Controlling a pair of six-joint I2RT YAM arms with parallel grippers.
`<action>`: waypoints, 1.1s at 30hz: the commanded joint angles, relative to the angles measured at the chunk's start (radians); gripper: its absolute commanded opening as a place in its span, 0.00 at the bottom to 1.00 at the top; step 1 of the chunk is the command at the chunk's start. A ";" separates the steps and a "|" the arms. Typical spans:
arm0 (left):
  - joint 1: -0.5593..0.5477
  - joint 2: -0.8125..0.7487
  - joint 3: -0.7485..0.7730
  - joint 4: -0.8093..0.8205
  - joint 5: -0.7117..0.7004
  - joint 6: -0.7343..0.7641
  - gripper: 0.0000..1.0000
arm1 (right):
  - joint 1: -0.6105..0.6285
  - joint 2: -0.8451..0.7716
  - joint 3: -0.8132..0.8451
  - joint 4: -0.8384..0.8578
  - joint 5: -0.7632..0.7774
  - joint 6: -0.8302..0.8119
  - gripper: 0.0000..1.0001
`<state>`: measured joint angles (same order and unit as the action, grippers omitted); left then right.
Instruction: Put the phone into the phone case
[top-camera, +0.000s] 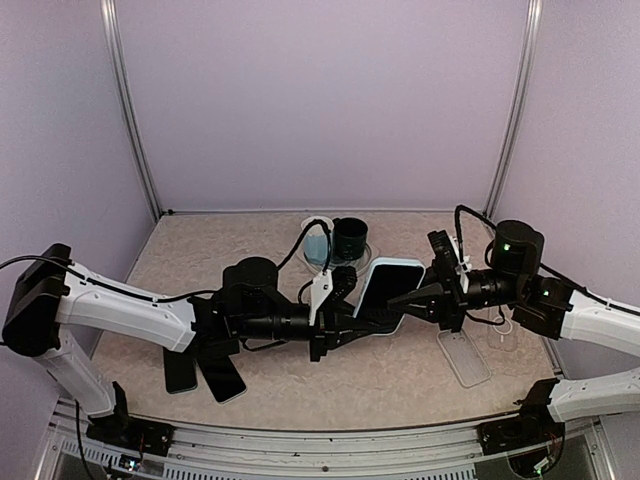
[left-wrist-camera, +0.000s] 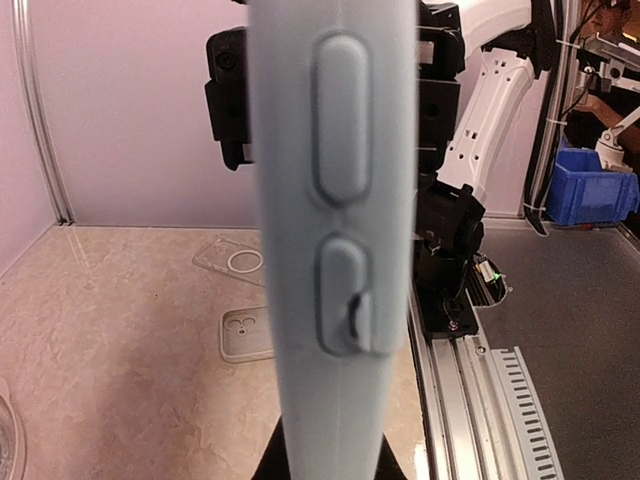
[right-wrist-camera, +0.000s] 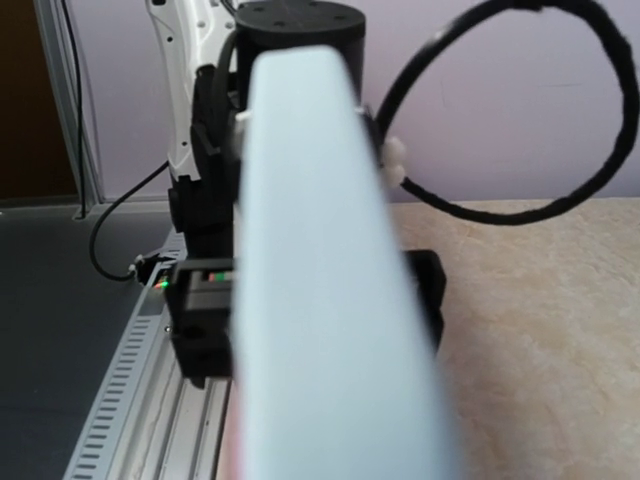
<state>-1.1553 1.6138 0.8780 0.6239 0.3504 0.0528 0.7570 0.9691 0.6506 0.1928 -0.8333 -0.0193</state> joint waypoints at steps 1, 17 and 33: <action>-0.007 0.008 0.020 0.066 -0.004 -0.019 0.05 | 0.002 -0.017 0.047 0.032 0.048 0.016 0.00; 0.078 -0.088 -0.007 -0.048 -0.879 -0.069 0.99 | -0.133 0.324 0.144 -0.229 0.240 0.347 0.00; 0.148 0.019 0.053 -0.273 -0.765 -0.352 0.90 | -0.173 0.641 0.213 -0.213 0.055 0.452 0.00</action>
<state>-1.0332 1.5902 0.8986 0.4515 -0.4721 -0.1757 0.5934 1.5772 0.8299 -0.0757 -0.7162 0.3996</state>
